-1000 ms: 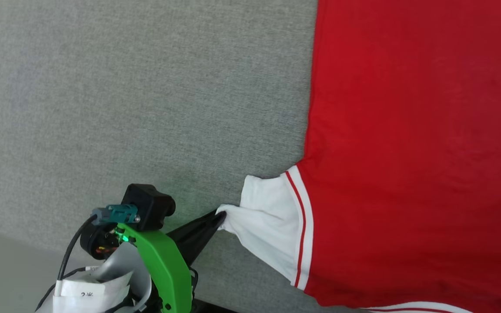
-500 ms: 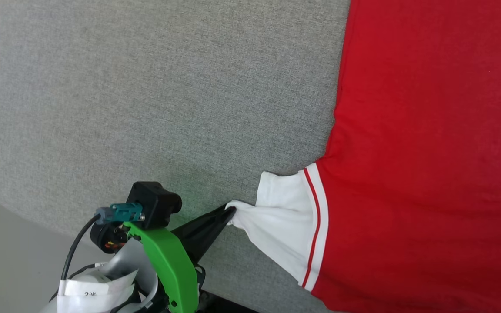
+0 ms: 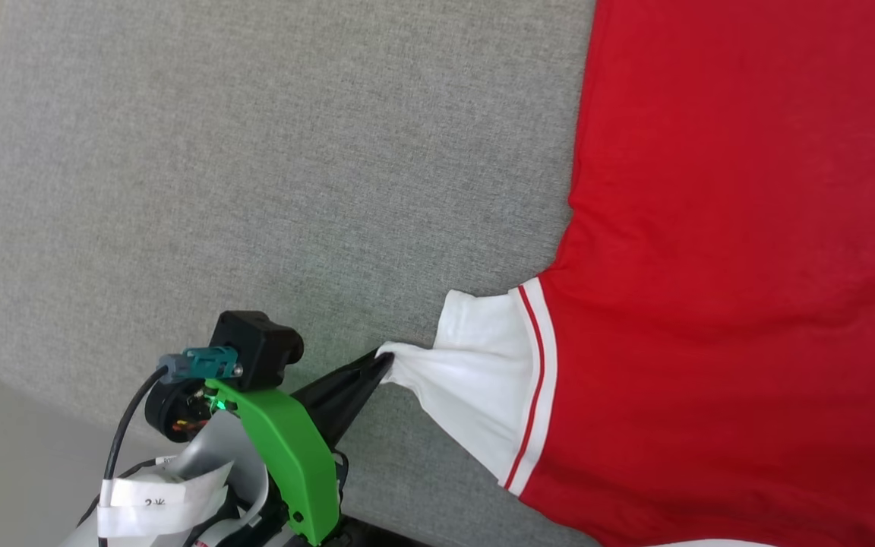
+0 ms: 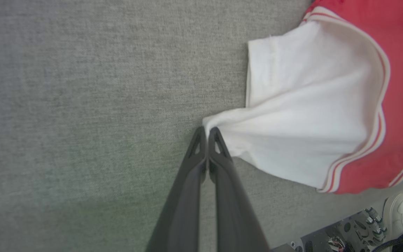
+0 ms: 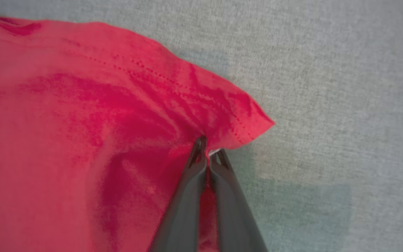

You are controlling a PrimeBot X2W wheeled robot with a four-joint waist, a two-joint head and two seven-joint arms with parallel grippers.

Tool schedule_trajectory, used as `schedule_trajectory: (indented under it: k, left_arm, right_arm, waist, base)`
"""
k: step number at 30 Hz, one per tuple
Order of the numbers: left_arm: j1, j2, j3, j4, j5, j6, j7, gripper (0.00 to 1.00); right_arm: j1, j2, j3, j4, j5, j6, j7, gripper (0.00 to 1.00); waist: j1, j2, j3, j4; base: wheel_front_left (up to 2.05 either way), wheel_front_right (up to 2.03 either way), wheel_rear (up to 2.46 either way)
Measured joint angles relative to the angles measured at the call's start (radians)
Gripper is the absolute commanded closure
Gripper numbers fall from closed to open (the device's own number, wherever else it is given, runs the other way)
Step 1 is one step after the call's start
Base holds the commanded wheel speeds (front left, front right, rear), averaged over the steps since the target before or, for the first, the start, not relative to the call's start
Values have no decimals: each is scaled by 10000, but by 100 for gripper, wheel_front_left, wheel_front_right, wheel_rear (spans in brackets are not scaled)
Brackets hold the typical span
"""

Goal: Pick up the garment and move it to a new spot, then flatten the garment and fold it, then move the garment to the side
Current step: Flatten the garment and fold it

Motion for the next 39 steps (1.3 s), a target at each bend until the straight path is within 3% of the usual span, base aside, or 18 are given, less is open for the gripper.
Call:
schedule_trajectory:
  k: [7, 13, 14, 27, 39]
  left_arm:
    - [6, 109, 44, 40, -6, 165, 113, 100]
    - [157, 290, 54, 314, -77, 422, 274, 100]
    - [320, 295, 46, 385, -105, 497, 286, 100]
    - [975, 270, -42, 966, -360, 696, 132, 100]
    - [1166, 268, -67, 1277, -497, 650, 33, 100]
  right_arm:
    - [1456, 199, -510, -155, 257, 0, -209, 100]
    - [3685, 577, -1093, -640, 573, 0, -619, 100]
    - [4623, 686, -1227, -928, 790, 0, -734, 100]
    - [8821, 1532, -1885, -2736, 1578, 0, -1258, 100]
    - [10390, 2096, -2243, -3219, 1661, -2, -1599, 100]
  waist:
    - [0, 0, -675, -437]
    - [0, 0, -1633, -1011]
    - [0, 0, -2030, -1233]
    - [-1, 1, -3582, -2371]
    - [0, 0, -4092, -2780]
  base:
    - [0, 0, 0]
    - [0, 0, 0]
    - [0, 0, 0]
    - [0, 0, 0]
    - [0, 0, 0]
